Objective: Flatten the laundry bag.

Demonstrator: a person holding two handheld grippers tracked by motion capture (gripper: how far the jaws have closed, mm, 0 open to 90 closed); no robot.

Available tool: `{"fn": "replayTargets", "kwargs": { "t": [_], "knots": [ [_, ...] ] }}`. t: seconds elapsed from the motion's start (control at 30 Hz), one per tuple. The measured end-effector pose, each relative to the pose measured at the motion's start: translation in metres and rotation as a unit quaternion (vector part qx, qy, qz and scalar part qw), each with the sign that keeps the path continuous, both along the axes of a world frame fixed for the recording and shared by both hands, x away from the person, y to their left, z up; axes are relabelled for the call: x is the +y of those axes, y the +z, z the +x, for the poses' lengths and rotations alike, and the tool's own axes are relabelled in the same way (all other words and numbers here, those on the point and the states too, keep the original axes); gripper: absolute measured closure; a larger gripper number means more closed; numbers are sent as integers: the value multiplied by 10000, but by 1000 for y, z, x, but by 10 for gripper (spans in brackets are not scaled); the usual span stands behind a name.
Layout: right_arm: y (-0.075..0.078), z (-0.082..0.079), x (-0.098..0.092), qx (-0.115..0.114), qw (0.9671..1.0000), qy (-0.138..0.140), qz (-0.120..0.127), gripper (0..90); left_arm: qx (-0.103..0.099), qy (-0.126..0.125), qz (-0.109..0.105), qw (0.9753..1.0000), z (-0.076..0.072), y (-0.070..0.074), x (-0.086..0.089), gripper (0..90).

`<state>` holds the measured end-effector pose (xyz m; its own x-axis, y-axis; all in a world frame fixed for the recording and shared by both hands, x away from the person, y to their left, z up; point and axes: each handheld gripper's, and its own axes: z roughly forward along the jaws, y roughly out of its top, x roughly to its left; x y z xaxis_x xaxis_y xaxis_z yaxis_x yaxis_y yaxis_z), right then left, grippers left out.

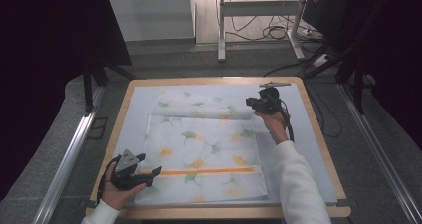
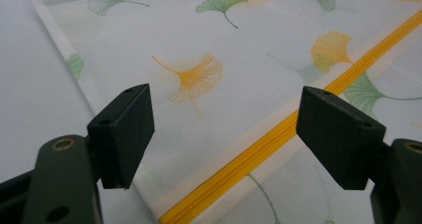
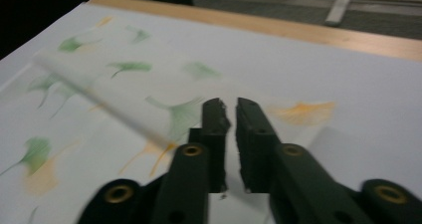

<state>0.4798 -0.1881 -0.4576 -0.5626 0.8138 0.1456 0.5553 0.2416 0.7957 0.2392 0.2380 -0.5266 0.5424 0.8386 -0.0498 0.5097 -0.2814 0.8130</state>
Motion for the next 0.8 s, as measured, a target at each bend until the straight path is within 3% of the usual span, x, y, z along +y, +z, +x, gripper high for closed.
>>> {"fn": "replayTargets", "kwargs": {
  "t": [0.17, 0.37, 0.8],
  "knots": [
    [-5, -9, 17, 213, 9981, 561, -169, 888, -5, 1, -4, 10000, -1, 0, 0, 228],
    [-21, -10, 41, 433, 9945, 887, -355, 888, -10, 1, 1, 10000, -1, 0, 0, 228],
    [-47, 8, 73, 682, 9903, 965, -731, 888, -19, 1, -27, 10000, -2, 1, 1, 229]
  ]
}}
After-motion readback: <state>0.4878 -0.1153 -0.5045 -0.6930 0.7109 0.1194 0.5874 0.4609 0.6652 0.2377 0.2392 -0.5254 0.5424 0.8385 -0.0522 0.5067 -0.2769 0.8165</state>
